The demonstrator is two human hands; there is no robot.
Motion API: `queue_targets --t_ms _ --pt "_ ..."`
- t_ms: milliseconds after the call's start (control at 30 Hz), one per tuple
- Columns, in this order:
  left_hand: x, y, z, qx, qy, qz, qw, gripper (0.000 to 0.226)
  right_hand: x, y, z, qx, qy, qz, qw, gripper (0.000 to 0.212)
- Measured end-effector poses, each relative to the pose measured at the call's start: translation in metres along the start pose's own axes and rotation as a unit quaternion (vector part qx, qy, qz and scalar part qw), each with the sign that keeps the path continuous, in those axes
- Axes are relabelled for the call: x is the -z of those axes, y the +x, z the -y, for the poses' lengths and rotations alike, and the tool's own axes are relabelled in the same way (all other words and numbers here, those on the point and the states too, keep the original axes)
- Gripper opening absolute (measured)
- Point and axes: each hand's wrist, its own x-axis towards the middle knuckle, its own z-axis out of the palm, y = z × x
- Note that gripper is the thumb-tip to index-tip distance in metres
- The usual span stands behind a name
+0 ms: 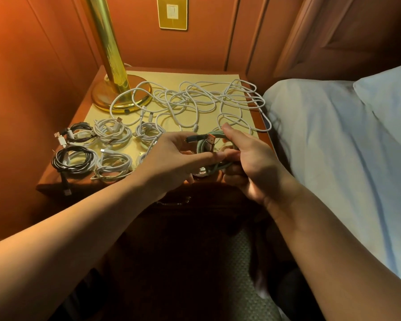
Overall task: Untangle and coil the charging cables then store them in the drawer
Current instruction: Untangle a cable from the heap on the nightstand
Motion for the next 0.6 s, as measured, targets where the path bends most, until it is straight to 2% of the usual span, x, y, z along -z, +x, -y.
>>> queue_targets --t_ms 67,100,167,200,267,367,433,533,600 --pt "0.000 0.000 0.001 -0.076 0.110 -0.038 0.990 0.024 0.002 0.002 0.002 0.020 -0.023 -0.013 0.999 0.040" --pt "0.000 0.001 0.004 -0.127 0.207 -0.073 0.967 0.027 0.003 0.003 0.002 0.030 -0.030 -0.016 0.999 0.041" --pt "0.001 0.004 0.011 -0.213 0.387 -0.153 0.884 0.040 0.003 0.006 0.000 0.042 -0.054 -0.027 0.997 0.041" --pt "0.001 0.005 0.013 -0.229 0.433 -0.179 0.853 0.048 0.002 0.007 -0.001 0.040 -0.076 -0.039 0.996 0.039" --pt "0.000 0.008 0.011 -0.240 0.480 -0.193 0.821 0.057 0.000 0.005 -0.003 0.027 -0.101 -0.056 0.993 0.034" --pt "-0.004 0.010 0.008 -0.289 0.550 -0.185 0.762 0.041 0.000 0.003 -0.002 0.033 -0.100 -0.053 0.993 0.033" --pt "-0.004 0.011 0.008 -0.319 0.564 -0.185 0.739 0.036 0.002 0.003 0.000 0.051 -0.096 -0.051 0.993 0.028" --pt "-0.004 0.010 0.007 -0.362 0.589 -0.183 0.699 0.034 0.011 0.007 0.003 0.065 -0.114 -0.070 0.989 0.039" --pt "-0.008 0.010 0.004 -0.349 0.639 -0.163 0.666 0.035 0.016 0.010 0.003 0.076 -0.128 -0.086 0.985 0.040"
